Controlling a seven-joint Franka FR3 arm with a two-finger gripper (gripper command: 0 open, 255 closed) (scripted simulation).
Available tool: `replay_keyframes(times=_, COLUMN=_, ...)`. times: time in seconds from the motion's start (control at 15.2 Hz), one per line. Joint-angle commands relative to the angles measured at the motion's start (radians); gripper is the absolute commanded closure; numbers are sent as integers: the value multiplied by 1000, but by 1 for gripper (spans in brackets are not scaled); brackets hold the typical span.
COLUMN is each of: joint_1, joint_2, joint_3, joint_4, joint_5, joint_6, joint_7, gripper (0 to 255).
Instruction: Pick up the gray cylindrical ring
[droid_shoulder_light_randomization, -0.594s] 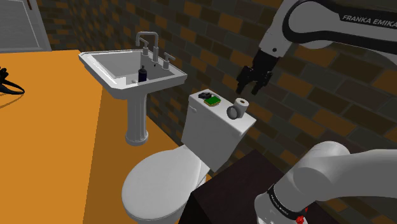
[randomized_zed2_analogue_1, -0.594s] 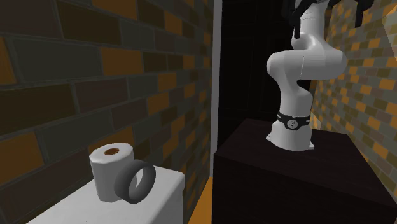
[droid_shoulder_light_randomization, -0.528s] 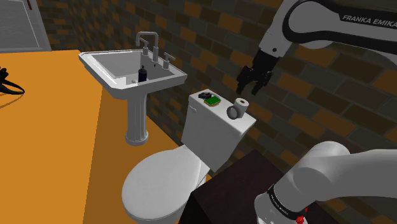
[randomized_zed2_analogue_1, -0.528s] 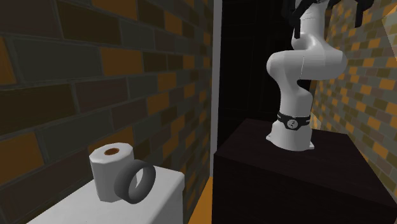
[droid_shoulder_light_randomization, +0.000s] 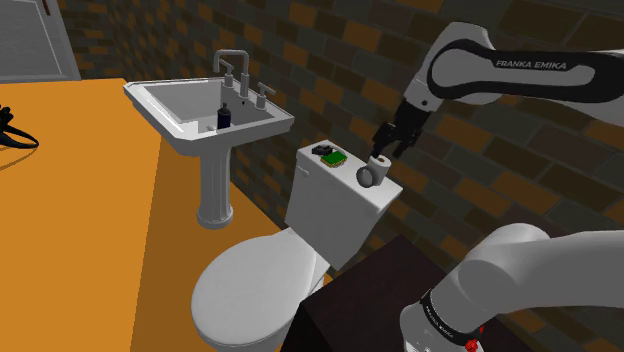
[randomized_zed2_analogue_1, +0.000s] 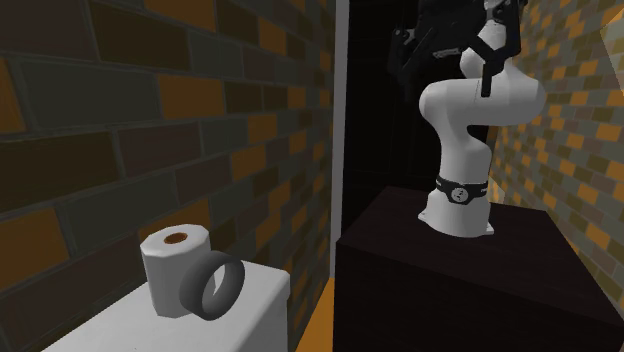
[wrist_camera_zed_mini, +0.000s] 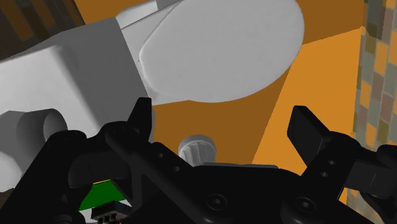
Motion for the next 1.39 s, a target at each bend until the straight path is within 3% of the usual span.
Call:
replay_keyframes(times=0.0, joint_1=-14, joint_2=37, joint_3=-28, joint_4=-24, joint_5=-18, joint_6=75, joint_7=-36, gripper=0)
replay_keyframes(times=0.46, joint_1=-52, joint_2=204, joint_3=-136, joint_4=-53, joint_5=-57, joint_6=317, joint_7=-168, gripper=0)
replay_keyframes(times=0.79, joint_1=-55, joint_2=362, joint_3=-222, joint_4=-27, joint_5=-38, joint_6=482, joint_7=-281, gripper=0)
replay_keyframes(times=1.06, joint_1=-41, joint_2=507, joint_3=-293, joint_4=21, joint_5=33, joint_6=599, joint_7=-401, gripper=0)
replay_keyframes(times=1.32, joint_1=-28, joint_2=665, joint_3=-348, joint_4=96, joint_5=177, joint_6=688, joint_7=-566, gripper=0)
